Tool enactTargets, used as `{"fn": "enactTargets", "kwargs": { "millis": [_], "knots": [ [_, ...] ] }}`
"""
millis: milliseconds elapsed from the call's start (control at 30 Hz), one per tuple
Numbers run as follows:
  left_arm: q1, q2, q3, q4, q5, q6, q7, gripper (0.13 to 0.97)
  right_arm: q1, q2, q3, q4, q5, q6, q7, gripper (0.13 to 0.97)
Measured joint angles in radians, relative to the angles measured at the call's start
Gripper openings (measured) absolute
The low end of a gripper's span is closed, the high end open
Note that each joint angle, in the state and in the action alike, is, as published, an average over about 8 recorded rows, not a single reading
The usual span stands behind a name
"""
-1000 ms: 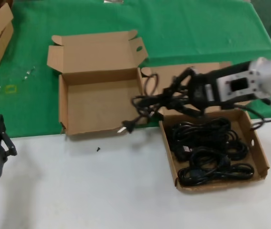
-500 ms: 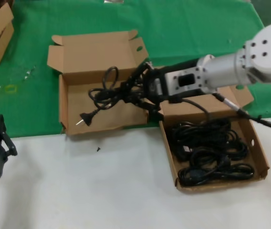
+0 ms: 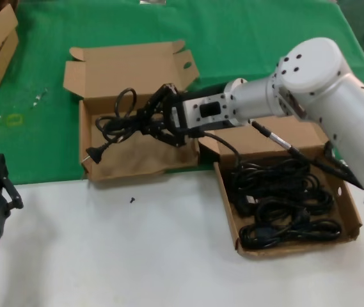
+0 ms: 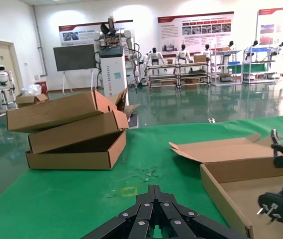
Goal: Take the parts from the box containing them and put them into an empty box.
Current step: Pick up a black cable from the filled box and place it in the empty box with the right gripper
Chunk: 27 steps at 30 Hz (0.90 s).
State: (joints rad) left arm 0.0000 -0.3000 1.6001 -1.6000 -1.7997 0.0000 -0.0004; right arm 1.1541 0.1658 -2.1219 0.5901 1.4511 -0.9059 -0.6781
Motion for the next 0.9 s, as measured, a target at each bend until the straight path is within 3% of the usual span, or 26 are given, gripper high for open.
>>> {"fn": "enactTargets", "kwargs": {
  "millis": [433, 900],
  "knots": [
    [0.000, 0.000, 0.000, 0.000, 0.000, 0.000, 0.000, 0.143, 0.135, -0.135, 0.083, -0.445, 0.048, 0.102, -0.352, 0.214],
    [0.000, 0.000, 0.000, 0.000, 0.000, 0.000, 0.000, 0.143, 0.157, -0.164, 0.120, -0.537, 0.056, 0.140, -0.449, 0.260]
  ]
}}
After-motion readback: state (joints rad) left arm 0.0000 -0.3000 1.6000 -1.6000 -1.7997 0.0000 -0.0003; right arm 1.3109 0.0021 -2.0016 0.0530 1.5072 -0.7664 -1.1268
